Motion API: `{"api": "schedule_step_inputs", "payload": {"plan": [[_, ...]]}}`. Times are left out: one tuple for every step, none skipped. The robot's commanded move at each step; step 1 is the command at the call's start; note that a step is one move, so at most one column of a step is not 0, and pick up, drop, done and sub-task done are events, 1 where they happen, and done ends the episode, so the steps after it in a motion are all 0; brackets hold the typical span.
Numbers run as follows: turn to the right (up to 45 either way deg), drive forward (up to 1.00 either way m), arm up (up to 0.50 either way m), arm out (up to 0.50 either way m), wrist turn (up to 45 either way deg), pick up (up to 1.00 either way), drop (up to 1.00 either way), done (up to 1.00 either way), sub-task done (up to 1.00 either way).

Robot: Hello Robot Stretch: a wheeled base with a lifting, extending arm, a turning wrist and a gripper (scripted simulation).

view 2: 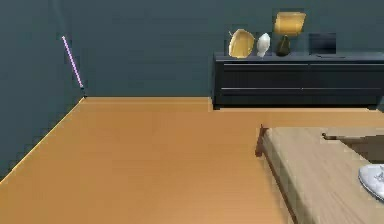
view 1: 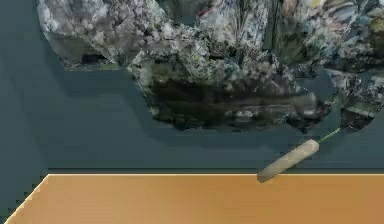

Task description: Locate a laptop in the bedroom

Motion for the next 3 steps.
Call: {"api": "schedule_step_inputs", "payload": {"plan": [[45.0,0.0,0.0,0.0,0.0,0.0,0.0,0.0,0.0],[15.0,0.0,0.0,0.0,0.0,0.0,0.0,0.0,0.0],[0.0,0.05,0.0,0.0,0.0,0.0,0.0,0.0,0.0]]}}
